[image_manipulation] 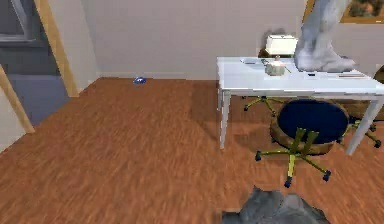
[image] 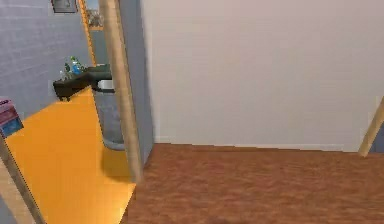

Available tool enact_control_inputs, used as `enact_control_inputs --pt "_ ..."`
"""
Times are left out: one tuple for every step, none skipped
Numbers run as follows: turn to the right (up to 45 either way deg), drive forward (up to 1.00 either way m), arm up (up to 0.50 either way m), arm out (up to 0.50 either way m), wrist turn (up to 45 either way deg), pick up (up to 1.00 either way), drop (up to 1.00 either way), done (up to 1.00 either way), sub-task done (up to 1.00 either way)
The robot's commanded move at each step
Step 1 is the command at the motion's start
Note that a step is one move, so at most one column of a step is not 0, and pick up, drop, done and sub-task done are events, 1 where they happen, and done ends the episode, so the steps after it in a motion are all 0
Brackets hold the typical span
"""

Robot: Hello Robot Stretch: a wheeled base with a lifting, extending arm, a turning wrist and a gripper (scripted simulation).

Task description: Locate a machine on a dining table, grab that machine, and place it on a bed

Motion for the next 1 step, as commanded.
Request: enact_control_inputs --pt "0.0 1.0 0.0 0.0 0.0 0.0 0.0 0.0 0.0"
